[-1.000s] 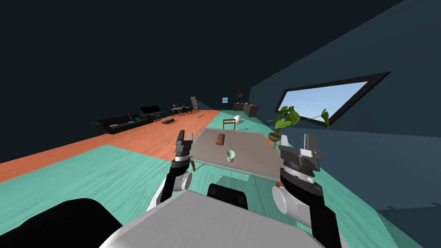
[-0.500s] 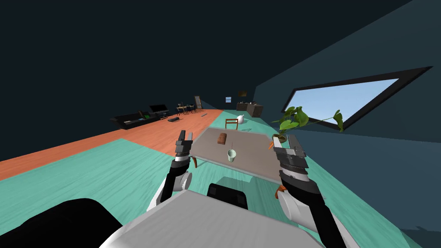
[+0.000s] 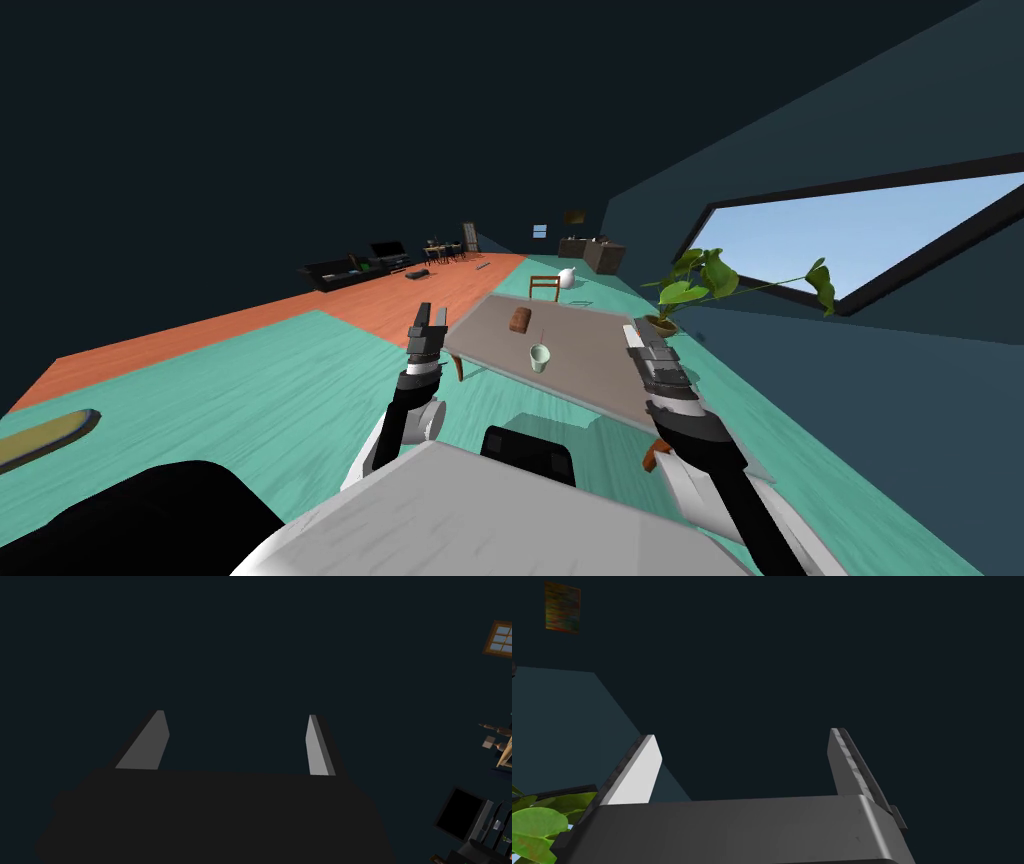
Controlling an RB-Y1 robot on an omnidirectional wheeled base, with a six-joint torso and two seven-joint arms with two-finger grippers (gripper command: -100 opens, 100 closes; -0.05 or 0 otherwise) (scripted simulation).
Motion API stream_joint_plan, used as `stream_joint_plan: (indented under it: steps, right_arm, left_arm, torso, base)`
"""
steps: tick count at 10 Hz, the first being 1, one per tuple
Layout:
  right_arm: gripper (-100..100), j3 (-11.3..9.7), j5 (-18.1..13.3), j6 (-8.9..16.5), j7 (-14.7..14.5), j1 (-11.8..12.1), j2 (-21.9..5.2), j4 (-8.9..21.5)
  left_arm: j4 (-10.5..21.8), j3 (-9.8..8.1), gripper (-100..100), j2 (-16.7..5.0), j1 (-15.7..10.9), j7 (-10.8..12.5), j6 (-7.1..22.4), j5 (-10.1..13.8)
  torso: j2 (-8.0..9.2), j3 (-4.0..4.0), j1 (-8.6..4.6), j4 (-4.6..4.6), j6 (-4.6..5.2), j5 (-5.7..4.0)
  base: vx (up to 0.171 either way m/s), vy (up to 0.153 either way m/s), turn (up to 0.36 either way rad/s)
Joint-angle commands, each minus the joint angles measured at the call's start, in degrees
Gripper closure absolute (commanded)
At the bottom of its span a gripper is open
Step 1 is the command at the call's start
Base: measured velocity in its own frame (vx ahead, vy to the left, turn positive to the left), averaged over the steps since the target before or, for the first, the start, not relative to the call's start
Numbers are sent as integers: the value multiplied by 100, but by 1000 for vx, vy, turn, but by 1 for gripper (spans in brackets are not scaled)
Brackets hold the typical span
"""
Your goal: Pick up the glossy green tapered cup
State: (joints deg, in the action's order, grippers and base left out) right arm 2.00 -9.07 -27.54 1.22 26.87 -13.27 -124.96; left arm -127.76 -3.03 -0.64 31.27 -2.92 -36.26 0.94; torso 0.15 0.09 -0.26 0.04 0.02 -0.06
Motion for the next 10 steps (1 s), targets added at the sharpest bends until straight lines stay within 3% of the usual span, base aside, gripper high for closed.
stream_joint_plan:
  steps: [1, 10]
  right_arm:
    - [-100, 12, -286, 166, 1, 1, -204, 82]
    - [-100, 34, -1648, 645, -8, 72, -882, 466]
  left_arm:
    - [0, 0, 0, 0, 0, 0, 0, 0]
    - [0, 0, 0, 0, 0, 0, 0, 0]
  torso:
    - [0, 0, 0, 0, 0, 0]
    - [-4, -2, -5, -1, -2, 0]
  base:
    - [-53, -54, 173]
    - [-43, -56, 135]
